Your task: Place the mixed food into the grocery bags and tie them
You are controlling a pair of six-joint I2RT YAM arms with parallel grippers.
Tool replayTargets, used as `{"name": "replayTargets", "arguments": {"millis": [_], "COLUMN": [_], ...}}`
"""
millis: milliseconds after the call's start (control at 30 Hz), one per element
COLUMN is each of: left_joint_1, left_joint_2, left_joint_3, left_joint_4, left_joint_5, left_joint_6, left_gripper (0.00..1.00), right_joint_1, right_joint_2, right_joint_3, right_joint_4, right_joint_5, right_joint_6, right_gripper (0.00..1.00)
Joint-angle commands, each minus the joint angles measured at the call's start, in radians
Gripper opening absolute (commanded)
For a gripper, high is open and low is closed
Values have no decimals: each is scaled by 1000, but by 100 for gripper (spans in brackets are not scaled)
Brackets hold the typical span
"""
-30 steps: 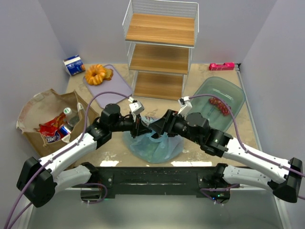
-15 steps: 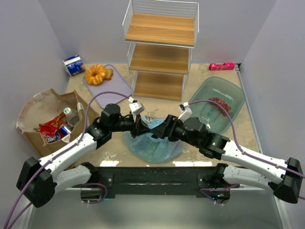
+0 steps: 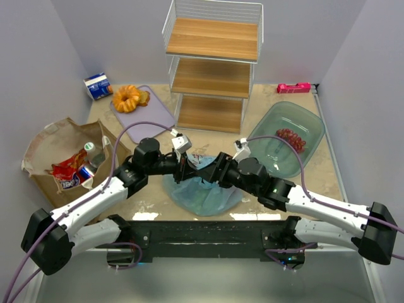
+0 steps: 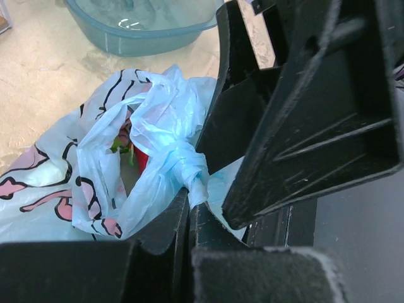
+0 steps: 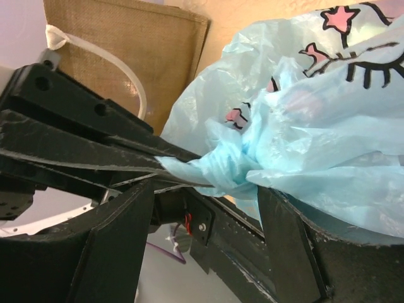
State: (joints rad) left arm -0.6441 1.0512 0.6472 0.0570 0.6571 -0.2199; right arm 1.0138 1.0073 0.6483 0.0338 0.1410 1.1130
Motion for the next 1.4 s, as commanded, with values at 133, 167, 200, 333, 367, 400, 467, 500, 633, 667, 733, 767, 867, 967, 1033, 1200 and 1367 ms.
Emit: {"name": "replayTargets", "arguments": {"millis": [133, 167, 200, 333, 367, 400, 467, 500, 633, 667, 733, 767, 867, 967, 1033, 1200, 1367], "left_joint_1": [-17, -20, -23, -43, -45, -51, -57, -63, -75, -81, -83, -88, -98, -129, -153, -200, -192], "left_joint_2": [-48, -48, -46, -45, -48, -51, -56, -54, -51, -51, -56, -56, -59, -60, -60, -56, -146], "left_joint_3": [17, 14, 14, 11, 8, 6, 3, 5, 6, 9, 11, 9, 8, 2, 0, 9, 62], "left_joint_4": [61, 64, 66, 75, 76, 78, 78, 73, 70, 63, 56, 56, 56, 53, 50, 30, -52], "left_joint_5": [32, 35, 41, 52, 50, 47, 32, 29, 15, 0, -13, -17, -27, -46, -63, -57, -184], "left_joint_6": [13, 11, 11, 13, 13, 14, 16, 17, 28, 30, 37, 39, 39, 40, 47, 51, 88], "left_gripper": [0, 0, 0, 0, 0, 0, 0, 0, 0, 0, 0, 0, 0, 0, 0, 22, 66], "right_joint_1": [5, 3, 3, 3, 3, 3, 3, 3, 3, 3, 3, 3, 3, 3, 3, 5, 2], "right_joint_2": [-58, -55, -50, -15, -7, 10, 22, 36, 60, 63, 74, 77, 80, 76, 65, -10, -71], "right_joint_3": [-78, -79, -81, -87, -88, -91, -96, -98, -104, -108, -118, -121, -130, -128, -127, -205, -234], "right_joint_4": [103, 113, 120, 159, 182, 195, 233, 242, 282, 291, 313, 319, 344, 348, 333, 446, 472], "right_joint_5": [132, 140, 146, 144, 143, 141, 141, 140, 131, 132, 129, 128, 126, 123, 129, 151, 146], "right_joint_6": [117, 122, 123, 148, 163, 169, 185, 191, 221, 228, 238, 242, 255, 254, 242, 182, 47], "right_gripper": [73, 73, 73, 74, 74, 74, 73, 73, 71, 70, 65, 62, 46, 31, 20, 0, 0]}}
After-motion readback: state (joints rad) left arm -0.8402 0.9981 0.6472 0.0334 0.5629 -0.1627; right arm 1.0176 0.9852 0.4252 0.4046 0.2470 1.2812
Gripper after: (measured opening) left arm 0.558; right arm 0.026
